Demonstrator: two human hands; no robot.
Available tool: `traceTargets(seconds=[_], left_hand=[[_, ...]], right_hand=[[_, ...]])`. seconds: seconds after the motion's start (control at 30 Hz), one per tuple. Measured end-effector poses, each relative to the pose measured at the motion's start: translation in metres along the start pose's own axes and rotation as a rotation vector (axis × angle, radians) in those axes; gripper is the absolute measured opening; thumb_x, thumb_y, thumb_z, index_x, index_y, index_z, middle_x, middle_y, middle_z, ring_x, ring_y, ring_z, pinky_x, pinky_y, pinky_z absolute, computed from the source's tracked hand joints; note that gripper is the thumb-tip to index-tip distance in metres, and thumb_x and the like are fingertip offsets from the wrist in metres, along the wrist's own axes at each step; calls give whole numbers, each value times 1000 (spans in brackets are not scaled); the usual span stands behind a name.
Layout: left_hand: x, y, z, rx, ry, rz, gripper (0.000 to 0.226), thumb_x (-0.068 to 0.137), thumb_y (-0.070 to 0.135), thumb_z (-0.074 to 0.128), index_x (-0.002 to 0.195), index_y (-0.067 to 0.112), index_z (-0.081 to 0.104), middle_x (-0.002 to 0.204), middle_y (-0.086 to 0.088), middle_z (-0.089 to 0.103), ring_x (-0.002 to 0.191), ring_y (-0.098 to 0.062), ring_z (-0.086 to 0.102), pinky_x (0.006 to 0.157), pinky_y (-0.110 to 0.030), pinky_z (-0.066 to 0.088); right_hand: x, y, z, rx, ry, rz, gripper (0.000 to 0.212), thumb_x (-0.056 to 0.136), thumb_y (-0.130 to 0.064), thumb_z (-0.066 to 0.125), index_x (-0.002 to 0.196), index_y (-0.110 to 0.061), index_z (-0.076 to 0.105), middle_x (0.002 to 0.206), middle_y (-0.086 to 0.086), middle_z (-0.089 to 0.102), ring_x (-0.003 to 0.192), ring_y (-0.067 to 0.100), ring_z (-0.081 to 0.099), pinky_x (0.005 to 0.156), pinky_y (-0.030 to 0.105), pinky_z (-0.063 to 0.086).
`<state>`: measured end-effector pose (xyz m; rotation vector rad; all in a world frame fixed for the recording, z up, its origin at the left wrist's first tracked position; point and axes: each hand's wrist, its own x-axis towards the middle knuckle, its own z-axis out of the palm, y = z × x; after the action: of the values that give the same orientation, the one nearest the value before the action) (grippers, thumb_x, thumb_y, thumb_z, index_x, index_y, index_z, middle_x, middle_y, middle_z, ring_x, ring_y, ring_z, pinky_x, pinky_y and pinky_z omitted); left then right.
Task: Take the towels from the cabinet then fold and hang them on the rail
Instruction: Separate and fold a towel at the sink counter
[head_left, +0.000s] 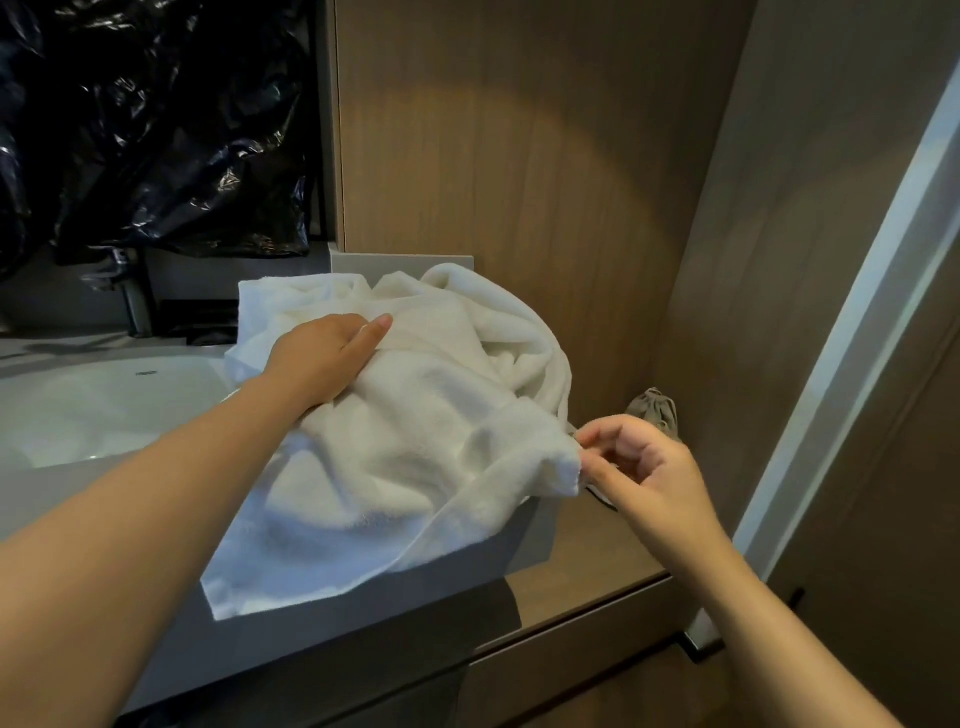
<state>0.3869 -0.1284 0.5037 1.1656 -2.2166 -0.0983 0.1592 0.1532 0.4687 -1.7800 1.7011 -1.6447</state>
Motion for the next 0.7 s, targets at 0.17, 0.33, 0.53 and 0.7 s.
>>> traceTargets(seconds=[0.17, 0.33, 0.53, 0.7], left_hand=[[-2, -1, 1, 13, 13, 4, 74, 93, 69, 13, 112, 18, 63, 111, -6, 68, 95, -26, 58, 79, -38, 40], [-3, -1, 1, 17, 10, -6, 74, 93, 69, 14, 112, 17, 62, 111, -8, 68, 95, -28, 59, 82, -40, 42], [-4, -2, 1, 9, 13, -20, 70, 96, 65, 15, 111, 16, 62, 108, -8, 67, 91, -26, 56, 80, -40, 41], [-8, -9, 0, -3, 10, -14, 67, 95, 66, 14, 109, 19, 61, 104, -4, 67, 90, -26, 55, 79, -41, 43]], right_hand=[[-10, -5, 0, 140, -244, 37, 20, 78, -44, 77, 94, -33, 74, 93, -5, 74, 89, 13, 71, 74, 21, 56], [-21, -5, 0, 39, 90, -136, 16, 84, -26, 74, 76, -16, 64, 71, 3, 62, 64, 18, 60, 55, 27, 50], [-27, 9, -2, -298, 453, -288, 25, 87, -8, 66, 69, -13, 50, 61, 2, 54, 55, 10, 54, 50, 17, 45], [-36, 19, 8, 70, 446, -30, 27, 92, -6, 62, 78, -28, 54, 60, 1, 57, 42, 19, 57, 38, 24, 46]])
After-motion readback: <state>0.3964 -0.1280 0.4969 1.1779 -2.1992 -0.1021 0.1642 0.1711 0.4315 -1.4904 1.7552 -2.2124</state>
